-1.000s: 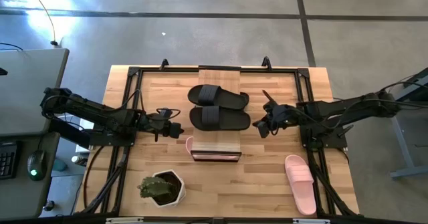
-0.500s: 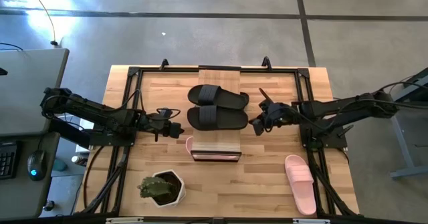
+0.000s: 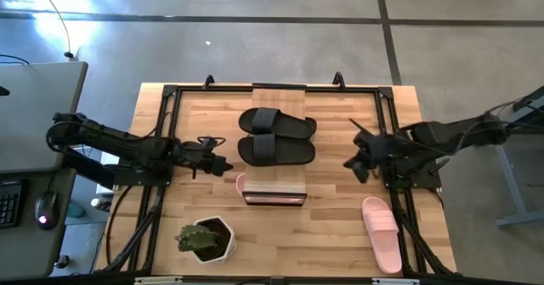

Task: Pick and place slides into the shelf
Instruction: Put the pink slipper under the shelf

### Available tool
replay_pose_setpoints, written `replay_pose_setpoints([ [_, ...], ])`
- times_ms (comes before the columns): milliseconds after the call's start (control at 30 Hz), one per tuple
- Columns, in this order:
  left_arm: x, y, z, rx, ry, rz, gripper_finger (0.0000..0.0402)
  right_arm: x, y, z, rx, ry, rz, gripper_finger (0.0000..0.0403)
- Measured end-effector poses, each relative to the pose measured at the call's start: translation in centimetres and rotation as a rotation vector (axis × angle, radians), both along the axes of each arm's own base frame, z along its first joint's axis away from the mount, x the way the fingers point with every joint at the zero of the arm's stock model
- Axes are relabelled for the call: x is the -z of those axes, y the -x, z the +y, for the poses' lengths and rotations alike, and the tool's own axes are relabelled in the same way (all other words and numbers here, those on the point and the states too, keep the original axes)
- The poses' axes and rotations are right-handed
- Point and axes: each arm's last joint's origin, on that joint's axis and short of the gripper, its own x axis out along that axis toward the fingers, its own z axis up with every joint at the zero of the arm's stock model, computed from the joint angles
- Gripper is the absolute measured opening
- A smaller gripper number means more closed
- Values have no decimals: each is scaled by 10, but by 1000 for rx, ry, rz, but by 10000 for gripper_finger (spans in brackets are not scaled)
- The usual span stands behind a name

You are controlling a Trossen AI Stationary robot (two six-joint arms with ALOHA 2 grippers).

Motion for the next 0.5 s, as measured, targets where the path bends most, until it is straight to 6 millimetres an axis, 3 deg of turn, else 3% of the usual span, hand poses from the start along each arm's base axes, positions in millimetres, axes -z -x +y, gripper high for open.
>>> replay_pose_setpoints([
  [233,-11,13,1,-6,-23,-37,0,-14,23,34,-137,76,131,0],
  [500,-20,21,0,35,-15,-88,0,2,33,87,-243,164,479,0],
])
